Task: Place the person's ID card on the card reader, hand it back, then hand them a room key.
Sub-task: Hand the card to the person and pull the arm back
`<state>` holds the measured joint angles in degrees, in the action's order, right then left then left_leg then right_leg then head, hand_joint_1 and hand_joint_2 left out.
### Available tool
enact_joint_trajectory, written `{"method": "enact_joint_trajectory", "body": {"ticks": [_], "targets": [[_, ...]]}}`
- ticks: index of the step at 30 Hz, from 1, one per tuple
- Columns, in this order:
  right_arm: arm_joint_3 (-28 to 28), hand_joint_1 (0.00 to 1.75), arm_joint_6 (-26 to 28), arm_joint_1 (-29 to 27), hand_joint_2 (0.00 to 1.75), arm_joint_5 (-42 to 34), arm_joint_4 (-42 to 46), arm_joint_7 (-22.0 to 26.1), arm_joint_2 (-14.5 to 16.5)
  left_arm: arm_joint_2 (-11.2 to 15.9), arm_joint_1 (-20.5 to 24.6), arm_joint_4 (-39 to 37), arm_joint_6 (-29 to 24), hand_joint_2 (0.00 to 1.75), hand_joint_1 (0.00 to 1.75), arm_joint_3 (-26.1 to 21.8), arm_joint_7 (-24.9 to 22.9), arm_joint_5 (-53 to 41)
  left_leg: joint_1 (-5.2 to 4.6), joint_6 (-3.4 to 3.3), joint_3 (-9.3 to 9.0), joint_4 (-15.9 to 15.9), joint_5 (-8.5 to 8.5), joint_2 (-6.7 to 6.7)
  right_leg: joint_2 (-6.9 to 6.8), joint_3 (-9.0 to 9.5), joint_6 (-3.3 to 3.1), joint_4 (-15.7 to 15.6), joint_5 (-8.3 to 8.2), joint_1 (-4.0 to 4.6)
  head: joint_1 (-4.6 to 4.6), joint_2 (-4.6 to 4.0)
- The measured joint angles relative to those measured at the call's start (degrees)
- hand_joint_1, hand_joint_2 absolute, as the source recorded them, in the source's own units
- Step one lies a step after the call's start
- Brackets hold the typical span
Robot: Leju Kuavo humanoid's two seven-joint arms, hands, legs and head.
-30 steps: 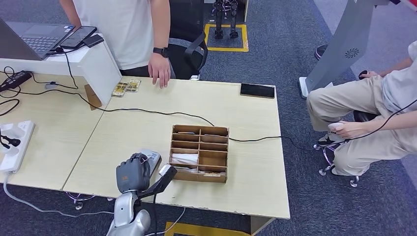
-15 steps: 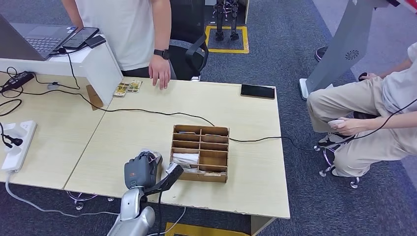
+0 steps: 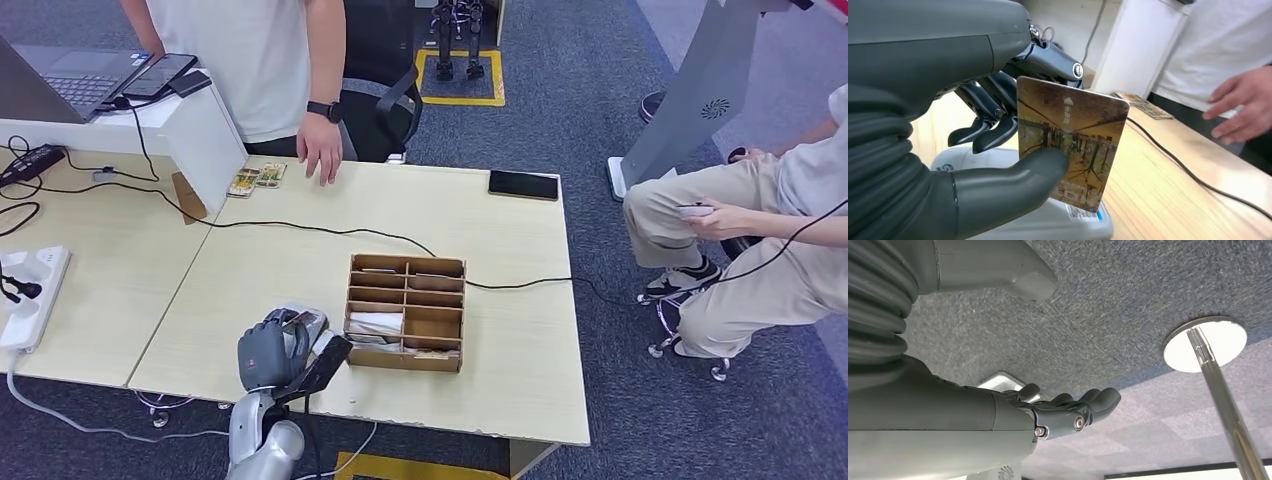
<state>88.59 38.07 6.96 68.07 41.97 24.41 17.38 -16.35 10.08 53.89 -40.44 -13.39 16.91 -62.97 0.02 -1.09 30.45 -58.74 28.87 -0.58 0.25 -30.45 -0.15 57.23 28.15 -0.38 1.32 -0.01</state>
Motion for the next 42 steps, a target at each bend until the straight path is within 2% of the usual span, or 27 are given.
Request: {"method": "enact_joint_trajectory", "body": {"ticks": [2, 7, 17, 22, 29, 39, 40, 42], "targets": [[0.00, 0.00, 0.00, -0.01, 1.75, 0.39, 0.13, -0.13, 0.00, -0.13, -0.07, 0.76, 0.01, 1.75, 1.75, -1.37, 2.94, 3.08, 0.00, 0.00, 0.07, -0.01, 0.00, 0.04, 0.04, -0.10, 0.00, 0.00, 0.00, 0.00, 0.01, 0.00], [0.00, 0.00, 0.00, 0.00, 1.75, 0.66, 0.21, -0.15, 0.00, -0.21, -0.02, 2.37, 0.04, 1.75, 1.75, -2.24, 5.47, 7.96, 0.02, 0.00, 0.26, -0.02, 0.00, 0.05, 0.07, -0.30, 0.00, 0.00, 0.00, 0.00, 0.00, 0.01], [0.00, 0.00, 0.00, 0.02, 1.75, 2.05, 0.21, -0.03, 0.02, -0.41, 0.54, 6.07, 0.16, 1.75, 1.75, -0.57, 7.58, 18.59, 0.00, -0.01, 0.43, -0.04, 0.01, 0.12, 0.12, -0.52, 0.00, 0.00, -0.01, 0.00, -0.01, 0.01], [0.00, 0.00, 0.00, 0.03, 1.75, 3.00, 0.16, 0.39, 0.02, -0.37, 1.89, 8.05, 1.15, 1.75, 1.75, 2.48, 5.32, 23.51, 0.01, -0.01, 0.46, -0.05, 0.00, 0.13, 0.12, -0.54, 0.04, 0.00, -0.04, 0.00, 0.00, -0.01], [-0.01, 0.00, 0.00, 0.06, 1.75, 4.59, -0.05, 1.05, 0.02, 0.03, 6.34, 10.86, 0.92, 1.75, 1.75, 8.05, 0.68, 29.79, 0.01, -0.02, 0.51, -0.05, -0.01, 0.09, 0.11, -0.53, 0.06, 0.00, -0.09, 0.00, -0.01, 0.00], [0.00, 0.00, 0.00, 0.11, 1.75, 5.50, -0.59, 1.66, 0.02, 1.74, 12.11, 11.28, 0.74, 1.75, 1.75, 11.68, -3.00, 35.12, 0.01, -0.04, 0.55, -0.05, -0.02, 0.10, 0.11, -0.56, 0.06, 0.00, -0.09, 0.00, 0.00, 0.01], [-0.01, 0.00, 0.00, 0.12, 1.75, 5.52, -0.64, 1.66, 0.02, 1.90, 12.57, 11.28, 0.74, 1.75, 1.47, 11.90, -3.09, 35.65, 0.01, -0.04, 0.55, -0.05, -0.02, 0.10, 0.11, -0.57, 0.06, 0.00, -0.09, 0.00, 0.00, 0.01], [-0.01, 0.00, 0.00, 0.14, 1.75, 5.62, -0.74, 1.66, 0.02, 2.16, 13.41, 11.26, 0.74, 1.75, 0.60, 12.27, -3.34, 36.51, 0.01, -0.04, 0.55, -0.05, -0.02, 0.10, 0.11, -0.57, 0.06, 0.00, -0.09, 0.00, 0.01, 0.00]]}}
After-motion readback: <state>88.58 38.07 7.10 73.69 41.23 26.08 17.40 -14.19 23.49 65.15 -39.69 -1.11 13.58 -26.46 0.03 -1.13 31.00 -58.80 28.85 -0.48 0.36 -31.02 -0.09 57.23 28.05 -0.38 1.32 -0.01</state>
